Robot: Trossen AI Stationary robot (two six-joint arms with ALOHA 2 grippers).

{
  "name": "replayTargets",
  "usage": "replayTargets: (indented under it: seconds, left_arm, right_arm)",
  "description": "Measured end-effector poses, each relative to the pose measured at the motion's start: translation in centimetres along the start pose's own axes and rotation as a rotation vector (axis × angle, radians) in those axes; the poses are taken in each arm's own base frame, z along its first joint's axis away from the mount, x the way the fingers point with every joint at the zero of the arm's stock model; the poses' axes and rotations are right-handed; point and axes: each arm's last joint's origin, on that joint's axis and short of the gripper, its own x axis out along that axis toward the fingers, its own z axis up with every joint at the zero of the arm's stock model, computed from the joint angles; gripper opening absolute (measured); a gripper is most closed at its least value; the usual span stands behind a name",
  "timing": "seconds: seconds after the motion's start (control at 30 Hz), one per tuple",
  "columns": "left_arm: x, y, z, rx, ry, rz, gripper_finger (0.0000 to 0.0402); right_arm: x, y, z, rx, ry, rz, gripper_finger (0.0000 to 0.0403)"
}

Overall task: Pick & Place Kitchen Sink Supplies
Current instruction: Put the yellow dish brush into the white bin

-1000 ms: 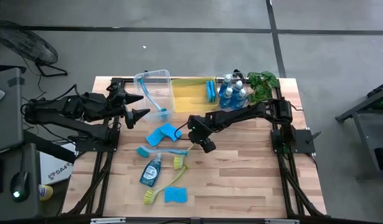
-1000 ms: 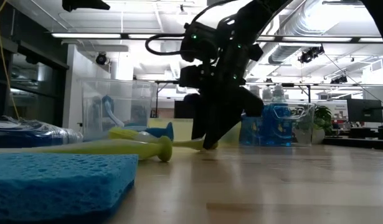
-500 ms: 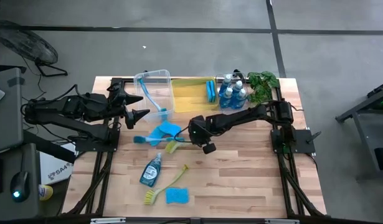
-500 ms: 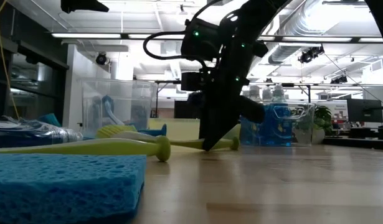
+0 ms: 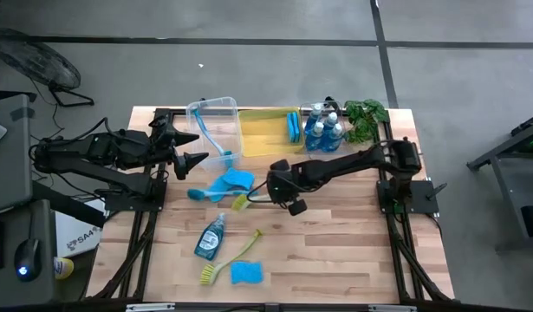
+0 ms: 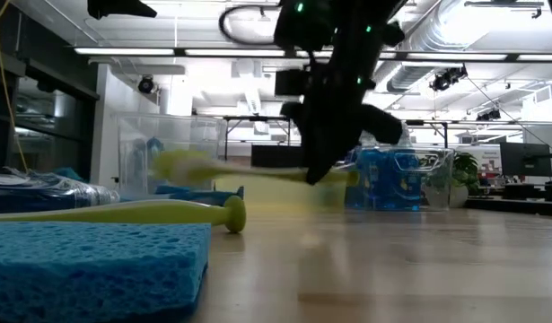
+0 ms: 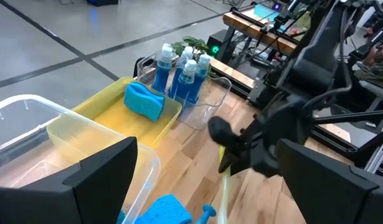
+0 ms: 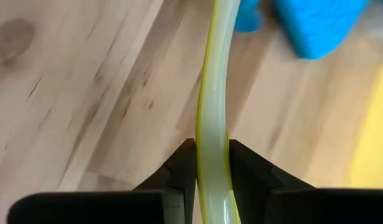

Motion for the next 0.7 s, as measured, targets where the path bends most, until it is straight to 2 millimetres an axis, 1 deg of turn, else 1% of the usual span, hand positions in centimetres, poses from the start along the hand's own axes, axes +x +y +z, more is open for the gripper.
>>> replayTargets:
  seconds: [0.23, 0.43, 0.57, 0.7]
  left_arm:
    - [0.0, 0.0, 0.0, 0.0, 0.001, -0.004, 0.0376]
    - [0.0, 0.0, 0.0, -0.013, 0.001, -0.005, 0.0376]
    - [0.1, -0.1, 0.0, -0.013, 0.002, -0.004, 0.0376]
    - [0.4, -0.2, -0.1, -0.009, 0.009, -0.001, 0.0376]
  right_arm:
    - [-4.0, -0.1, 0.7, -0.005, -0.062, -0.147, 0.0073]
    - [-7.5, -0.8, 1.1, 0.031, -0.135, -0.299, 0.0069]
    - [-10.0, -1.6, 1.3, 0.137, -0.27, -0.329, 0.0073]
    - [-12.4, -2.6, 1.4, 0.298, -0.462, -0.249, 0.007]
